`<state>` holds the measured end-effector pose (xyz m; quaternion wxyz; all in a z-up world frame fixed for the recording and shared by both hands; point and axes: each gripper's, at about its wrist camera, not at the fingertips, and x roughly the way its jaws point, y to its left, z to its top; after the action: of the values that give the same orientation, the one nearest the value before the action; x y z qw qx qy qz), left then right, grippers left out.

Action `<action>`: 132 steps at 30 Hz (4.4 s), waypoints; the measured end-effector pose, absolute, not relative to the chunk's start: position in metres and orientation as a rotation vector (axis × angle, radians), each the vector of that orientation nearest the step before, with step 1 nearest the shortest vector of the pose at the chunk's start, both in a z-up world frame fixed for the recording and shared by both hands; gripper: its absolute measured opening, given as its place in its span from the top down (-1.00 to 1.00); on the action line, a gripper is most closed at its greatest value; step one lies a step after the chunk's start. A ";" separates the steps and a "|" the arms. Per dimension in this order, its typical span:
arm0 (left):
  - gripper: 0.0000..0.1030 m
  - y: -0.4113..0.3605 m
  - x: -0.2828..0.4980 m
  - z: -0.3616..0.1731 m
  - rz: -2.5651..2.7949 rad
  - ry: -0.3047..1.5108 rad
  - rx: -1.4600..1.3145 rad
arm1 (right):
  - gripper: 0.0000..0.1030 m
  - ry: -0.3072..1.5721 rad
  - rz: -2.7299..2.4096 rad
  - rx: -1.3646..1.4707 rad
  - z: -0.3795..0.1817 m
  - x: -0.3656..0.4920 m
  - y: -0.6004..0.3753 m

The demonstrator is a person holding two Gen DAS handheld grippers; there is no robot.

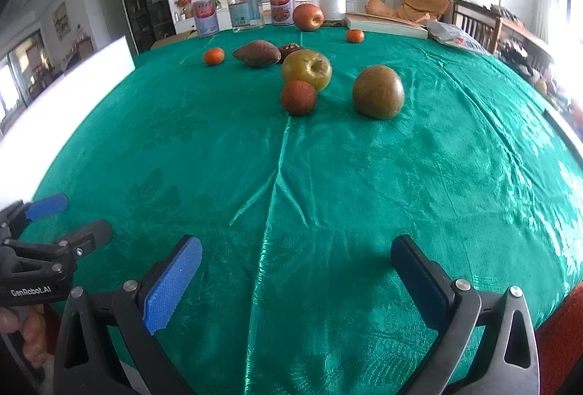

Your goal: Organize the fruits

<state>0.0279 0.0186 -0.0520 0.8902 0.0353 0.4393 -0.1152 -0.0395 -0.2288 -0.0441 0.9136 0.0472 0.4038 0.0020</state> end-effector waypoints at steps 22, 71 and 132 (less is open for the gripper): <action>0.15 -0.150 0.136 -0.048 -0.439 0.941 0.086 | -1.00 0.676 -0.264 0.480 -0.019 -0.068 -0.347; 0.00 0.333 0.055 0.018 0.272 1.006 -0.371 | 0.00 1.037 0.850 -0.270 0.059 0.132 0.208; -0.99 -0.005 0.065 -0.064 -0.184 0.896 0.106 | -1.00 0.790 0.020 -0.025 -0.061 -0.024 -0.206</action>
<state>0.0655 -0.0046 -0.0644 0.8959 0.0514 0.4322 -0.0889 -0.0242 -0.2064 -0.0611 0.9229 -0.0120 0.3847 0.0099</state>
